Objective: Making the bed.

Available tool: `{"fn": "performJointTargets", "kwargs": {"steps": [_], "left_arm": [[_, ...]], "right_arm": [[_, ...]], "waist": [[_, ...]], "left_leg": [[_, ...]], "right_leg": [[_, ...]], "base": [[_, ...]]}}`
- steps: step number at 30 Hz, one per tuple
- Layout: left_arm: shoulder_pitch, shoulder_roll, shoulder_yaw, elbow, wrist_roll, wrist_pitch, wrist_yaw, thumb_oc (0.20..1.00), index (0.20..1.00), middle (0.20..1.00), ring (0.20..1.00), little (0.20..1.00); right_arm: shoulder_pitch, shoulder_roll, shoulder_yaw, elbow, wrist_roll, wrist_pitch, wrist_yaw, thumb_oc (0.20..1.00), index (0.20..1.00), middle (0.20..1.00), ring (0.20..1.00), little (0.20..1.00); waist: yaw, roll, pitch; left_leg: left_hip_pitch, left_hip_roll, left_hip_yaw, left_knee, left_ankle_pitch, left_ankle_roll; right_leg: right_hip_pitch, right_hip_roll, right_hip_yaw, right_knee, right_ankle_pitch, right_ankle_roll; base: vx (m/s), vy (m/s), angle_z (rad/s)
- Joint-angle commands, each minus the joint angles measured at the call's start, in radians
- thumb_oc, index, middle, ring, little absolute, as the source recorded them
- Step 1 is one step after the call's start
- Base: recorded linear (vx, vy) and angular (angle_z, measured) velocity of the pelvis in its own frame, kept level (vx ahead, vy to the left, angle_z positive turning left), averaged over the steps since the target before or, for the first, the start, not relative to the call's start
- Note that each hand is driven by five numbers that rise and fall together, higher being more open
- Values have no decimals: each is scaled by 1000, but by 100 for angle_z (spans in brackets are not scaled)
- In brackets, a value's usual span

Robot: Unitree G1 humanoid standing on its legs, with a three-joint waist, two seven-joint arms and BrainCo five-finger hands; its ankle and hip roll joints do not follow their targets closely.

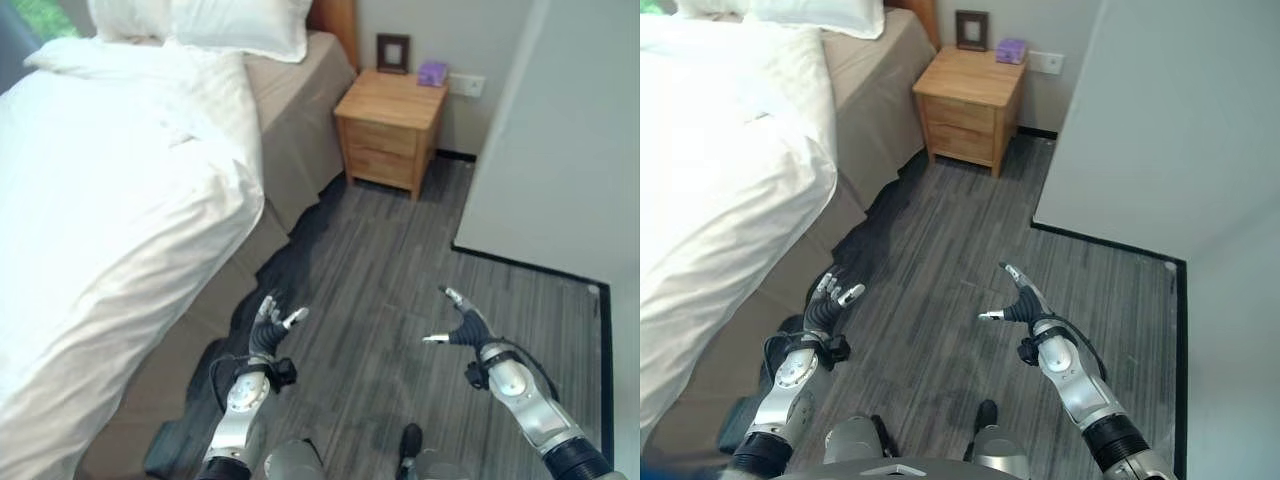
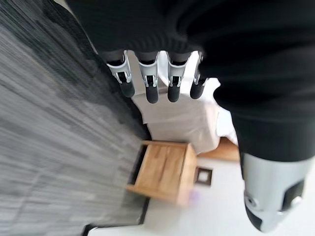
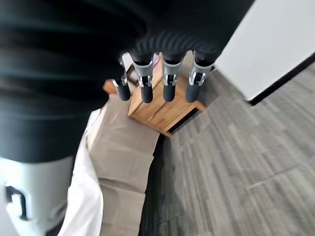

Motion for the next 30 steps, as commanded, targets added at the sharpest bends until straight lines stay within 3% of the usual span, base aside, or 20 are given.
{"fn": "performJointTargets", "kwargs": {"steps": [1, 2, 3, 4, 8, 9, 11, 12, 13, 14, 16, 19, 20, 21, 22, 24, 25, 28, 29, 30], "left_arm": [[19, 25, 24, -51, 10, -38, 5, 1000, 1000, 1000, 1000, 1000], [19, 22, 31, -47, 8, -37, 10, 1000, 1000, 1000, 1000, 1000], [20, 21, 31, -48, 9, -35, 11, 1000, 1000, 1000, 1000, 1000], [29, 25, 46, -47, 4, -32, 14, 1000, 1000, 1000, 1000, 1000], [69, 39, 66, -48, 8, -20, 13, 1000, 1000, 1000, 1000, 1000], [72, 54, 74, -47, 15, -13, 5, 1000, 1000, 1000, 1000, 1000], [74, 85, 79, -45, 32, -6, -5, 1000, 1000, 1000, 1000, 1000], [65, 92, 74, -37, 38, -2, 2, 1000, 1000, 1000, 1000, 1000], [64, 93, 75, -37, 38, -2, 2, 1000, 1000, 1000, 1000, 1000], [34, 120, 72, -32, 42, -1, 17, 1000, 1000, 1000, 1000, 1000], [14, 148, 79, -43, 60, -6, 33, 1000, 1000, 1000, 1000, 1000], [-19, 177, 91, -40, 70, -15, 47, 1000, 1000, 1000, 1000, 1000], [-28, 185, 93, -43, 67, -18, 48, 1000, 1000, 1000, 1000, 1000], [-44, 193, 94, -53, 64, -25, 51, 1000, 1000, 1000, 1000, 1000], [-47, 193, 95, -60, 62, -28, 50, 1000, 1000, 1000, 1000, 1000], [-45, 193, 101, -73, 60, -29, 44, 1000, 1000, 1000, 1000, 1000], [-36, 193, 116, -91, 60, -31, 25, 1000, 1000, 1000, 1000, 1000], [-17, 189, 122, -90, 67, -26, -1, 1000, 1000, 1000, 1000, 1000], [-16, 189, 123, -91, 67, -26, -2, 1000, 1000, 1000, 1000, 1000], [-9, 185, 120, -83, 70, -25, -11, 1000, 1000, 1000, 1000, 1000]], "right_arm": [[-16, -13, 12, -29, -29, -47, -31, 1000, 1000, 1000, 1000, 1000], [-17, -14, 5, -25, -31, -44, -37, 1000, 1000, 1000, 1000, 1000], [-17, -14, 5, -24, -31, -44, -38, 1000, 1000, 1000, 1000, 1000], [-9, -16, -7, -28, -28, -44, -41, 1000, 1000, 1000, 1000, 1000], [2, -8, 2, -52, -28, -48, -30, 1000, 1000, 1000, 1000, 1000], [-5, 3, 11, -50, -36, -52, -27, 1000, 1000, 1000, 1000, 1000], [-12, 16, 12, -45, -36, -57, -24, 1000, 1000, 1000, 1000, 1000], [-21, 29, 17, -25, -34, -54, -29, 1000, 1000, 1000, 1000, 1000], [-22, 30, 18, -25, -34, -54, -29, 1000, 1000, 1000, 1000, 1000], [-43, 46, 6, 1, -42, -39, -48, 1000, 1000, 1000, 1000, 1000], [-55, 53, -2, -2, -43, -38, -56, 1000, 1000, 1000, 1000, 1000], [-66, 48, -13, 4, -55, -36, -71, 1000, 1000, 1000, 1000, 1000], [-64, 40, -19, 2, -55, -35, -73, 1000, 1000, 1000, 1000, 1000], [-49, 27, -38, -1, -45, -34, -77, 1000, 1000, 1000, 1000, 1000], [-43, 22, -45, 4, -43, -31, -79, 1000, 1000, 1000, 1000, 1000], [-38, 14, -53, 10, -44, -28, -80, 1000, 1000, 1000, 1000, 1000], [-38, 5, -62, 18, -48, -26, -77, 1000, 1000, 1000, 1000, 1000], [-21, 0, -68, 16, -61, -23, -57, 1000, 1000, 1000, 1000, 1000], [-20, 0, -68, 16, -61, -23, -57, 1000, 1000, 1000, 1000, 1000], [-4, 0, -60, 20, -74, -24, -42, 1000, 1000, 1000, 1000, 1000]], "waist": [[11, 29, -34], [14, 29, -37], [9, 29, -35], [8, 30, -45], [18, 22, -79], [45, 3, -92], [66, -29, -92], [63, -44, -85], [65, -47, -85], [44, -67, -71], [30, -74, -59], [27, -82, -48], [22, -83, -42], [11, -86, -42], [9, -89, -44], [7, -86, -48], [10, -82, -55], [-3, -76, -64], [-3, -76, -64], [-12, -74, -66]], "left_leg": [[38, 3, 27, -299, 75, -9], [18, 38, 78, -335, 89, -7], [22, 35, 72, -341, 91, -9], [9, 83, 149, -349, 98, -10], [36, 77, 172, -346, 143, -13], [38, 54, 152, -348, 149, 0], [60, 33, 178, -345, 118, 28], [88, 10, 196, -344, 84, 57], [89, 7, 198, -344, 82, 58], [134, -22, 197, -343, 35, 90], [174, -34, 199, -348, -1, 109], [195, -30, 189, -350, -21, 102], [201, -27, 166, -351, -21, 91], [206, -21, 134, -350, -23, 72], [209, -17, 126, -351, -26, 64], [212, -8, 114, -351, -30, 52], [218, 6, 99, -353, -37, 38], [231, 24, 69, -355, -46, 17], [231, 24, 69, -356, -46, 17], [237, 41, 42, -355, -44, 4]], "right_leg": [[53, -46, -3, 11, -97, 158], [75, -46, -29, 11, -106, 157], [81, -46, -34, 11, -112, 157], [120, -35, -67, 11, -125, 161], [166, -13, -57, 17, -143, 165], [168, -23, -37, 67, -156, 168], [139, -59, -38, 209, -147, 188], [104, -111, -42, 322, -110, 219], [101, -115, -40, 327, -112, 221], [6, -185, -24, 538, 40, 260], [-88, -240, -3, 642, 100, 275], [-126, -268, -25, 591, 61, 259], [-131, -256, -33, 521, 35, 243], [-138, -220, -17, 367, -4, 228], [-142, -211, -7, 290, -9, 228], [-136, -201, 0, 204, 4, 232], [-144, -219, 31, 120, 48, 248], [-163, -257, 115, 82, 77, 255], [-163, -258, 116, 82, 77, 255], [-170, -273, 197, 96, 90, 259]], "base": [[404, 144, 42], [325, 85, 51], [343, 57, 63], [235, 12, 65], [434, 72, 58], [533, 134, 16], [397, 177, 6], [203, 184, 28], [348, 254, 37], [320, 193, 25], [309, 145, 38], [205, -36, 33], [261, -154, 28], [328, -209, 46], [294, -238, 49], [177, -180, 69], [220, -229, 77], [223, -235, 45], [194, -314, 9], [130, -242, 10]]}}
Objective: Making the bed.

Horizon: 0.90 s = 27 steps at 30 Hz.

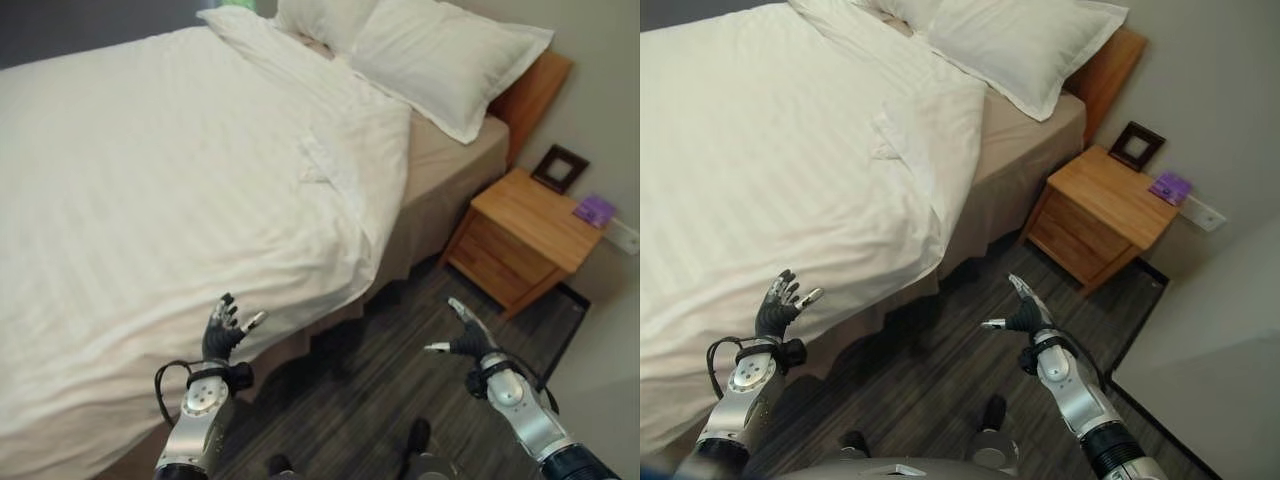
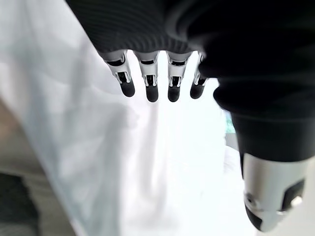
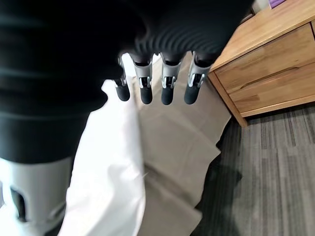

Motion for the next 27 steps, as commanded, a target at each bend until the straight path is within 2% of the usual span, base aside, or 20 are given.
{"fn": "performJointTargets", "kwargs": {"steps": [1, 2, 3, 4, 5, 7, 9, 11, 12, 13, 15, 16, 17, 18, 19, 20, 21, 23, 26, 27], "left_arm": [[-73, 78, 21, -91, 27, -50, -25, 1000, 1000, 1000, 1000, 1000], [-71, 76, 13, -90, 23, -51, -28, 1000, 1000, 1000, 1000, 1000], [-69, 77, 2, -96, 15, -55, -38, 1000, 1000, 1000, 1000, 1000], [-68, 77, -4, -98, 14, -56, -41, 1000, 1000, 1000, 1000, 1000], [-68, 77, -4, -99, 14, -56, -41, 1000, 1000, 1000, 1000, 1000], [-65, 81, -15, -105, 4, -65, -55, 1000, 1000, 1000, 1000, 1000], [-52, 76, -4, -108, 7, -65, -57, 1000, 1000, 1000, 1000, 1000], [-8, 49, 18, -117, -8, -69, -63, 1000, 1000, 1000, 1000, 1000], [-1, 26, 8, -118, -11, -62, -66, 1000, 1000, 1000, 1000, 1000], [16, -1, -4, -123, -32, -55, -84, 1000, 1000, 1000, 1000, 1000], [33, -7, -25, -148, -31, -42, -119, 1000, 1000, 1000, 1000, 1000], [34, -7, -25, -150, -30, -41, -119, 1000, 1000, 1000, 1000, 1000], [43, -16, -38, -157, -16, -42, -134, 1000, 1000, 1000, 1000, 1000], [51, -23, -41, -161, -17, -41, -142, 1000, 1000, 1000, 1000, 1000], [51, -23, -41, -161, -17, -41, -142, 1000, 1000, 1000, 1000, 1000], [57, -29, -57, -167, -6, -33, -148, 1000, 1000, 1000, 1000, 1000], [57, -29, -58, -167, -6, -33, -148, 1000, 1000, 1000, 1000, 1000], [5, -17, -85, -148, 9, -24, -140, 1000, 1000, 1000, 1000, 1000], [-3, -8, -95, -144, -4, -22, -144, 1000, 1000, 1000, 1000, 1000], [-3, 0, -100, -152, -3, -14, -152, 1000, 1000, 1000, 1000, 1000]], "right_arm": [[-43, 26, -19, -67, -32, -25, 0, 1000, 1000, 1000, 1000, 1000], [-32, 26, -15, -63, -35, -27, 6, 1000, 1000, 1000, 1000, 1000], [-22, 27, -3, -57, -32, -30, 19, 1000, 1000, 1000, 1000, 1000], [-20, 27, 3, -53, -29, -32, 26, 1000, 1000, 1000, 1000, 1000], [-20, 27, 3, -53, -29, -32, 26, 1000, 1000, 1000, 1000, 1000], [-25, 30, 27, -38, 4, -43, 45, 1000, 1000, 1000, 1000, 1000], [-36, 35, 43, -28, 13, -46, 56, 1000, 1000, 1000, 1000, 1000], [-69, 32, 85, -14, 14, -55, 68, 1000, 1000, 1000, 1000, 1000], [-70, 19, 91, -8, 11, -59, 69, 1000, 1000, 1000, 1000, 1000], [-56, -8, 80, -10, 4, -58, 71, 1000, 1000, 1000, 1000, 1000], [-64, -20, 89, -44, 8, -53, 76, 1000, 1000, 1000, 1000, 1000], [-63, -21, 88, -46, 9, -52, 77, 1000, 1000, 1000, 1000, 1000], [-59, -30, 81, -71, 7, -47, 87, 1000, 1000, 1000, 1000, 1000], [-59, -32, 78, -75, 4, -46, 91, 1000, 1000, 1000, 1000, 1000], [-59, -32, 79, -75, 4, -46, 91, 1000, 1000, 1000, 1000, 1000], [-61, -28, 77, -77, 8, -46, 90, 1000, 1000, 1000, 1000, 1000], [-61, -28, 76, -77, 8, -46, 90, 1000, 1000, 1000, 1000, 1000], [-57, -3, 59, -40, 42, -37, 73, 1000, 1000, 1000, 1000, 1000], [-27, 17, 43, -47, 92, -39, 79, 1000, 1000, 1000, 1000, 1000], [-6, 19, 38, -54, 97, -43, 82, 1000, 1000, 1000, 1000, 1000]], "waist": [[-11, -79, 19], [-18, -75, 19], [-31, -63, 23], [-36, -56, 23], [-36, -56, 23], [-41, -37, 29], [-34, -28, 29], [-29, -3, 41], [-17, 4, 56], [-27, 1, 83], [-20, 0, 110], [-22, 0, 110], [-15, -3, 122], [-20, 2, 116], [-20, 1, 116], [-22, 23, 116], [-24, 23, 117], [-33, 11, 125], [-42, 9, 111], [-52, 13, 92]], "left_leg": [[13, 54, 45, 11, -3, -56], [14, 65, 24, 11, -2, -62], [1, 87, 0, 13, 29, -65], [3, 96, -15, 12, 35, -73], [2, 96, -15, 12, 35, -73], [-2, 123, -60, 14, 63, -95], [2, 143, -61, 17, 81, -106], [-23, 198, -61, 66, 144, -123], [-61, 227, -43, 136, 225, -131], [-118, 255, 65, 264, 213, -136], [-187, 176, 104, 371, 133, -108], [-195, 176, 101, 388, 117, -103], [-280, 91, 72, 456, 41, -86], [-281, 49, 77, 428, -1, -64], [-281, 47, 78, 427, -1, -63], [-234, -29, 31, 323, -20, -30], [-232, -32, 29, 318, -18, -29], [-247, -19, -17, 264, 37, -49], [-182, -35, -10, 157, 58, -38], [-154, -47, -14, 102, 87, -18]], "right_leg": [[8, -150, 161, 88, -117, 82], [5, -156, 212, 97, -118, 82], [-19, -156, 305, 130, -114, 77], [-22, -153, 345, 142, -122, 77], [-23, -153, 345, 142, -122, 77], [-12, -131, 386, 151, -184, 83], [-3, -118, 374, 133, -211, 82], [32, -75, 338, 72, -228, 66], [75, -44, 309, 39, -233, 46], [155, -16, 217, 14, -275, -2], [177, 14, 202, 4, -280, -30], [177, 9, 200, 4, -282, -26], [187, 26, 190, 2, -281, -41], [182, 30, 188, 2, -288, -34], [182, 29, 188, 2, -288, -34], [166, 58, 186, 2, -278, -27], [167, 57, 183, 2, -277, -26], [169, 68, 155, 7, -276, -33], [160, 83, 149, 21, -273, -31], [152, 97, 143, 27, -268, -37]], "base": [[205, -390, 37], [98, -411, 60], [139, -547, 62], [64, -400, 54], [95, -453, 70], [72, -440, 87], [48, -356, 26], [35, -501, 2], [33, -696, 11], [20, -784, 24], [-24, -475, 98], [-51, -238, 115], [-37, -122, 64], [-38, -141, -12], [0, 0, 0], [17, -1, 4], [0, 0, 0], [-65, -64, -4], [-18, -28, 29], [0, 0, 0]]}}
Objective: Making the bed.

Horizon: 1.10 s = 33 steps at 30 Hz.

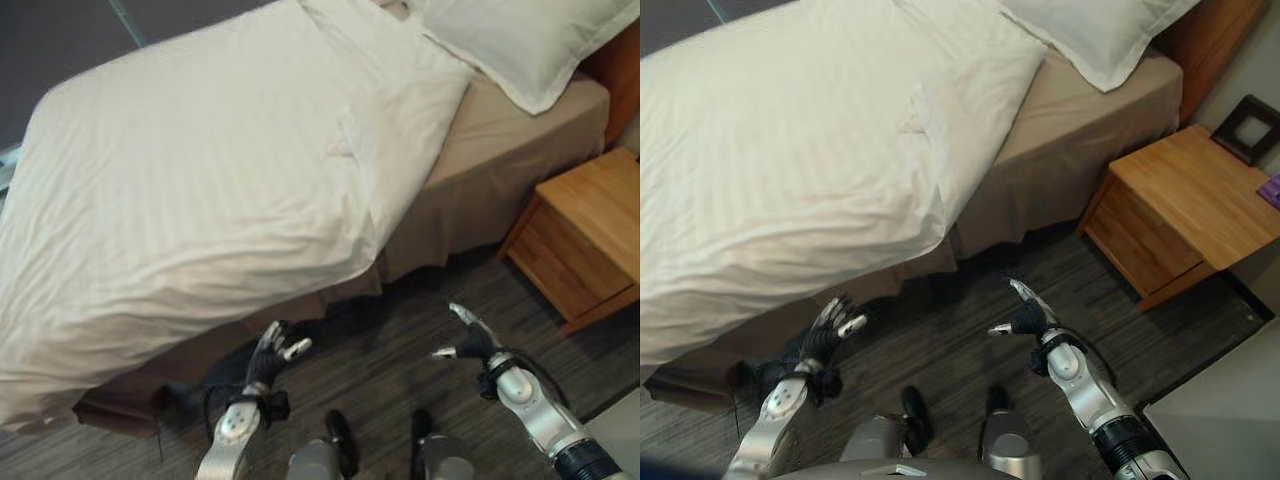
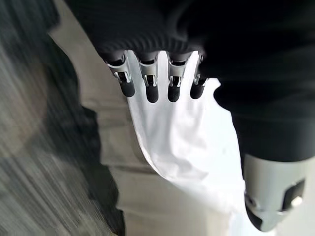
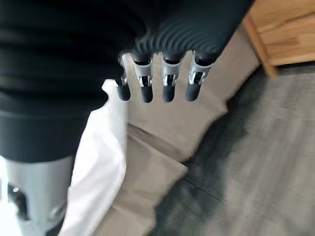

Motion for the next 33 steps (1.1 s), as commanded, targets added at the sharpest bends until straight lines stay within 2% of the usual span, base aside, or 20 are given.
{"fn": "performJointTargets", "kwargs": {"steps": [1, 5, 6, 9, 11, 13, 14, 15, 16, 19, 21, 22, 23, 24, 26, 27, 30, 31, 32, 33], "left_arm": [[22, 65, 27, -99, 11, -31, -7, 1000, 1000, 1000, 1000, 1000], [39, 67, 21, -118, 11, -22, -28, 1000, 1000, 1000, 1000, 1000], [113, 97, 101, 150, 219, 13, 94, 1000, 1000, 1000, 1000, 1000], [106, 76, 102, 115, 146, 9, 87, 1000, 1000, 1000, 1000, 1000], [88, 69, 101, 9, 67, -9, 75, 1000, 1000, 1000, 1000, 1000], [76, 77, 101, -16, 62, -19, 77, 1000, 1000, 1000, 1000, 1000], [56, 102, 96, -59, 84, -27, 71, 1000, 1000, 1000, 1000, 1000], [48, 109, 92, -72, 99, -33, 71, 1000, 1000, 1000, 1000, 1000], [27, 115, 87, -71, 110, -37, 85, 1000, 1000, 1000, 1000, 1000], [-3, 133, 123, -70, 135, -51, 103, 1000, 1000, 1000, 1000, 1000], [-3, 136, 130, -83, 143, -56, 106, 1000, 1000, 1000, 1000, 1000], [-7, 144, 140, -93, 148, -61, 106, 1000, 1000, 1000, 1000, 1000], [-21, 146, 152, -96, 128, -69, 112, 1000, 1000, 1000, 1000, 1000], [-25, 142, 154, -100, 113, -77, 118, 1000, 1000, 1000, 1000, 1000], [-23, 136, 155, -100, 101, -82, 126, 1000, 1000, 1000, 1000, 1000], [-2, 120, 169, -110, 90, -88, 134, 1000, 1000, 1000, 1000, 1000], [18, 107, 181, -102, 89, -85, 129, 1000, 1000, 1000, 1000, 1000], [22, 112, 184, -103, 94, -82, 127, 1000, 1000, 1000, 1000, 1000], [16, 125, 190, -87, 92, -76, 126, 1000, 1000, 1000, 1000, 1000], [16, 141, 198, -70, 92, -67, 128, 1000, 1000, 1000, 1000, 1000]], "right_arm": [[-34, 31, 0, -61, 64, -41, -4, 1000, 1000, 1000, 1000, 1000], [-10, 43, -1, -61, 73, -50, 2, 1000, 1000, 1000, 1000, 1000], [168, 224, -135, 179, 406, -21, 37, 1000, 1000, 1000, 1000, 1000], [151, 214, -131, 154, 390, -21, 18, 1000, 1000, 1000, 1000, 1000], [101, 180, -125, 98, 327, -31, -1, 1000, 1000, 1000, 1000, 1000], [81, 170, -128, 79, 306, -34, -11, 1000, 1000, 1000, 1000, 1000], [42, 134, -123, 22, 262, -35, -18, 1000, 1000, 1000, 1000, 1000], [26, 115, -122, 2, 240, -38, -26, 1000, 1000, 1000, 1000, 1000], [10, 99, -118, -2, 231, -46, -36, 1000, 1000, 1000, 1000, 1000], [-28, 61, -108, -57, 191, -43, -34, 1000, 1000, 1000, 1000, 1000], [-47, 51, -106, -75, 186, -46, -36, 1000, 1000, 1000, 1000, 1000], [-59, 36, -105, -82, 181, -49, -34, 1000, 1000, 1000, 1000, 1000], [-80, 9, -95, -92, 177, -51, -35, 1000, 1000, 1000, 1000, 1000], [-93, -9, -90, -99, 176, -51, -36, 1000, 1000, 1000, 1000, 1000], [-106, -21, -86, -99, 177, -47, -36, 1000, 1000, 1000, 1000, 1000], [-125, -41, -86, -108, 172, -38, -35, 1000, 1000, 1000, 1000, 1000], [-129, -44, -91, -94, 161, -37, -33, 1000, 1000, 1000, 1000, 1000], [-126, -46, -99, -85, 154, -39, -37, 1000, 1000, 1000, 1000, 1000], [-128, -57, -120, -69, 150, -38, -48, 1000, 1000, 1000, 1000, 1000], [-128, -65, -129, -68, 159, -35, -46, 1000, 1000, 1000, 1000, 1000]], "waist": [[-6, -57, -22], [-15, -60, -44], [27, -171, -149], [39, -165, -169], [30, -139, -151], [27, -130, -145], [25, -114, -147], [20, -108, -152], [15, -108, -147], [25, -122, -148], [28, -121, -151], [35, -128, -148], [65, -137, -114], [85, -150, -99], [99, -156, -87], [133, -163, -74], [160, -160, -81], [157, -149, -89], [133, -128, -110], [120, -120, -142]], "left_leg": [[-27, 9, -17, -4, -38, 11], [22, 0, -21, -35, -31, 19], [196, -88, -136, -33, -279, 93], [182, -91, -112, -58, -253, 87], [182, -72, -101, -86, -229, 85], [181, -62, -94, -89, -225, 81], [180, -38, -79, -96, -223, 67], [191, -31, -94, -96, -241, 56], [184, -22, -89, -96, -215, 51], [203, 3, -80, -42, -226, 28], [197, 13, -94, 32, -256, 17], [173, 32, -98, 127, -238, 7], [48, 122, -157, 429, -144, -24], [8, 136, -163, 508, -119, -17], [-31, 137, -160, 568, -137, -9], [-123, 58, -155, 574, -196, 18], [-175, 2, -65, 441, -215, 40], [-166, 9, 27, 336, -182, 29], [-141, 45, 217, 160, -106, 6], [-104, 33, 246, 43, -80, 23]], "right_leg": [[178, -63, -17, -184, -6, 93], [191, -56, -16, -171, -22, 89], [145, -42, -8, 135, -24, 130], [148, -49, -35, 73, -21, 129], [76, -58, -37, 169, 41, 164], [55, -79, -58, 184, 48, 170], [48, -126, -115, 127, 34, 149], [54, -128, -107, 94, 7, 150], [41, -117, -95, 57, 24, 134], [78, -107, -71, -33, 15, 121], [115, -90, -59, -65, -9, 117], [138, -74, -53, -85, -19, 99], [201, -28, -63, -132, -31, 45], [236, -19, -63, -162, -36, 30], [266, -8, -65, -191, -42, 19], [299, -8, -42, -208, -58, 15], [313, -3, -32, -207, -80, 28], [319, 10, -47, -206, -90, 36], [336, 36, -92, -206, -110, 44], [348, 36, -123, -166, -120, 61]], "base": [[-20, -15, 5], [17, 0, 17], [-65, -11, 7], [-85, -15, 0], [-131, -100, -12], [-29, -134, -17], [106, -185, -14], [71, -284, -13], [58, -144, -19], [197, -323, -13], [157, -142, -24], [147, -453, -32], [223, -587, -26], [164, -461, -26], [175, -197, -30], [291, -183, -18], [211, -23, -9], [284, 16, -71], [579, 32, -6], [486, 33, 24]]}}
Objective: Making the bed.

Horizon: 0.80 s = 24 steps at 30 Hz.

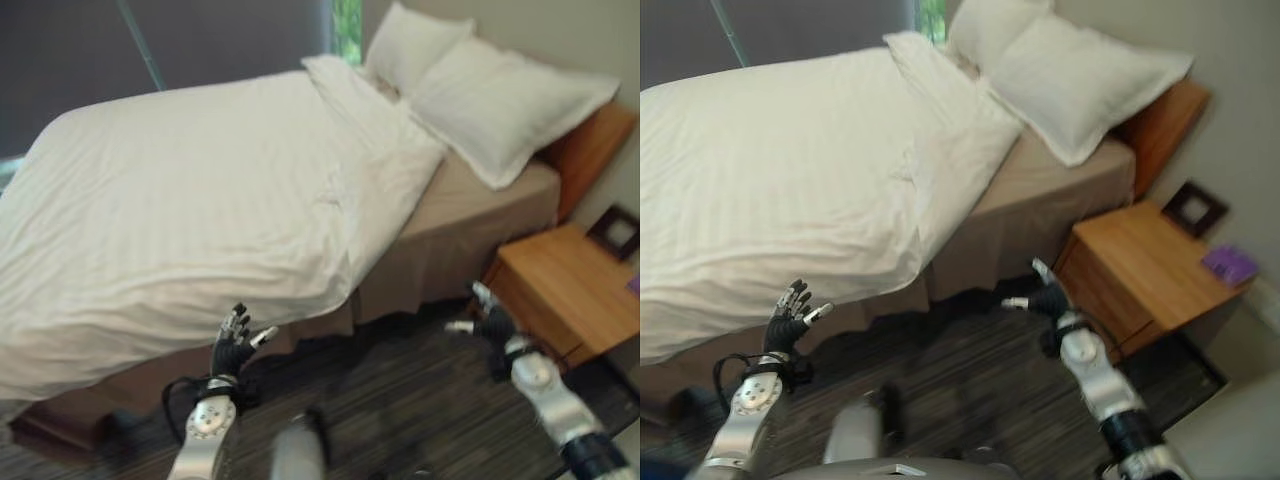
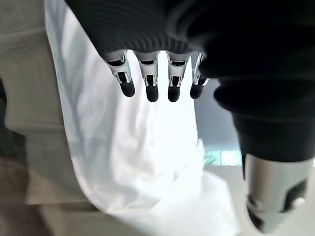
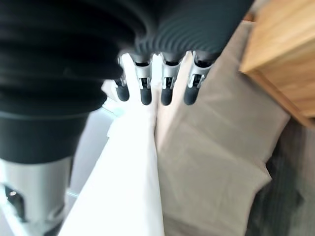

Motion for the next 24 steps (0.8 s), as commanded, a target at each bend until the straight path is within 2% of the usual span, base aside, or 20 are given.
{"fn": "performJointTargets", "kwargs": {"steps": [1, 2, 3, 4, 5, 6, 7, 8, 9, 10, 11, 12, 13, 14, 15, 17, 18, 19, 22, 24], "left_arm": [[-61, 97, 51, -54, -3, -50, 13, 1000, 1000, 1000, 1000, 1000], [-48, 98, 56, -52, 6, -40, 12, 1000, 1000, 1000, 1000, 1000], [-37, 104, 61, -57, 20, -37, 6, 1000, 1000, 1000, 1000, 1000], [-37, 104, 61, -58, 20, -36, 6, 1000, 1000, 1000, 1000, 1000], [-37, 97, 59, -36, 21, -31, 12, 1000, 1000, 1000, 1000, 1000], [-57, 97, 44, -29, 16, -28, 25, 1000, 1000, 1000, 1000, 1000], [-58, 96, 45, -28, 16, -28, 25, 1000, 1000, 1000, 1000, 1000], [-75, 96, 28, -30, 16, -32, 25, 1000, 1000, 1000, 1000, 1000], [-77, 96, 27, -28, 16, -33, 25, 1000, 1000, 1000, 1000, 1000], [-100, 98, 13, -28, -1, -37, 21, 1000, 1000, 1000, 1000, 1000], [-112, 103, 1, -29, -5, -40, 19, 1000, 1000, 1000, 1000, 1000], [-114, 104, 0, -28, -6, -40, 20, 1000, 1000, 1000, 1000, 1000], [-126, 110, -13, -32, -4, -44, 15, 1000, 1000, 1000, 1000, 1000], [-140, 118, -30, -29, -4, -50, 17, 1000, 1000, 1000, 1000, 1000], [-151, 121, -34, -24, -2, -55, 21, 1000, 1000, 1000, 1000, 1000], [-172, 139, -40, -16, 6, -59, 22, 1000, 1000, 1000, 1000, 1000], [-181, 146, -38, -16, 6, -60, 18, 1000, 1000, 1000, 1000, 1000], [-193, 156, -34, -13, 8, -65, 19, 1000, 1000, 1000, 1000, 1000], [-204, 167, -20, -13, 21, -73, 14, 1000, 1000, 1000, 1000, 1000], [-196, 164, 5, -3, 27, -74, 34, 1000, 1000, 1000, 1000, 1000]], "right_arm": [[-41, 1, -50, -29, -6, -38, -20, 1000, 1000, 1000, 1000, 1000], [-34, 7, -48, -35, -10, -36, -10, 1000, 1000, 1000, 1000, 1000], [-27, 14, -47, -42, -17, -42, -1, 1000, 1000, 1000, 1000, 1000], [-27, 14, -47, -42, -18, -42, -1, 1000, 1000, 1000, 1000, 1000], [-27, 35, -42, -35, -37, -42, 1, 1000, 1000, 1000, 1000, 1000], [-27, 59, -32, -52, -63, -38, 0, 1000, 1000, 1000, 1000, 1000], [-27, 59, -32, -53, -64, -37, 0, 1000, 1000, 1000, 1000, 1000], [-33, 68, -18, -76, -68, -48, -4, 1000, 1000, 1000, 1000, 1000], [-33, 67, -19, -76, -69, -48, -4, 1000, 1000, 1000, 1000, 1000], [-44, 64, -10, -88, -76, -52, -12, 1000, 1000, 1000, 1000, 1000], [-50, 57, -4, -100, -85, -57, -17, 1000, 1000, 1000, 1000, 1000], [-51, 57, -5, -99, -85, -57, -18, 1000, 1000, 1000, 1000, 1000], [-58, 45, -4, -115, -97, -62, -21, 1000, 1000, 1000, 1000, 1000], [-63, 30, -15, -129, -117, -59, -35, 1000, 1000, 1000, 1000, 1000], [-70, 26, -18, -133, -123, -59, -43, 1000, 1000, 1000, 1000, 1000], [-67, 16, -38, -136, -136, -56, -58, 1000, 1000, 1000, 1000, 1000], [-66, 12, -48, -146, -138, -53, -60, 1000, 1000, 1000, 1000, 1000], [-74, 6, -52, -157, -146, -53, -65, 1000, 1000, 1000, 1000, 1000], [-97, -7, -56, -167, -163, -55, -70, 1000, 1000, 1000, 1000, 1000], [-166, -31, -41, -147, -193, -51, -87, 1000, 1000, 1000, 1000, 1000]], "waist": [[-5, -64, -14], [-11, -57, -23], [-12, -58, -30], [-13, -59, -31], [-16, -66, -26], [-41, -60, -3], [-41, -63, -4], [-55, -49, 8], [-58, -50, 9], [-72, -49, 20], [-76, -51, 24], [-80, -49, 23], [-83, -53, 22], [-98, -63, 18], [-103, -65, 18], [-125, -75, 11], [-132, -79, 9], [-135, -83, 7], [-132, -97, -3], [-110, -103, -24]], "left_leg": [[156, -14, -75, -117, 34, -24], [179, -46, -97, -145, 26, 3], [204, -80, -129, -173, 19, 30], [204, -82, -129, -176, 20, 31], [253, -121, -132, -172, -17, 79], [321, -149, -169, -210, -48, 117], [320, -157, -168, -217, -47, 121], [364, -162, -215, -244, -65, 126], [363, -164, -219, -243, -66, 127], [369, -147, -259, -247, -67, 108], [367, -140, -281, -247, -67, 98], [365, -138, -286, -247, -66, 97], [355, -134, -312, -247, -63, 84], [347, -129, -372, -247, -62, 61], [330, -123, -392, -247, -43, 57], [321, -128, -469, -247, -53, 48], [325, -136, -498, -247, -59, 46], [326, -142, -518, -247, -61, 46], [338, -167, -544, -247, -76, 51], [355, -177, -563, -247, -81, 50]], "right_leg": [[152, -56, 68, -111, 2, 140], [146, -58, 62, -60, -6, 146], [130, -72, 52, 56, 12, 167], [129, -74, 52, 61, 9, 168], [69, -153, 16, 275, 169, 269], [-66, -223, 53, 547, 274, 308], [-76, -230, 57, 564, 268, 310], [-151, -278, 58, 619, 246, 302], [-150, -281, 54, 621, 243, 302], [-171, -304, 45, 525, 197, 274], [-190, -301, 60, 460, 171, 257], [-185, -298, 53, 455, 171, 255], [-184, -289, 73, 367, 139, 245], [-171, -241, 149, 163, 120, 234], [-170, -215, 183, 80, 146, 225], [-191, -174, 305, -9, 168, 221], [-195, -166, 337, -33, 182, 224], [-201, -163, 350, -59, 202, 225], [-151, -173, 338, -138, 206, 227], [-116, -165, 356, -160, 220, 226]], "base": [[413, 63, 96], [285, 78, 32], [287, 72, 17], [392, 118, 27], [385, 187, 33], [372, 193, 9], [294, 108, 41], [130, -3, 82], [244, -119, 139], [163, -179, 111], [166, -185, 77], [120, -154, 114], [186, -268, 121], [160, -354, 122], [164, -342, 143], [152, -186, 213], [175, -141, 210], [99, -84, 131], [117, -59, 85], [184, -102, 18]]}}
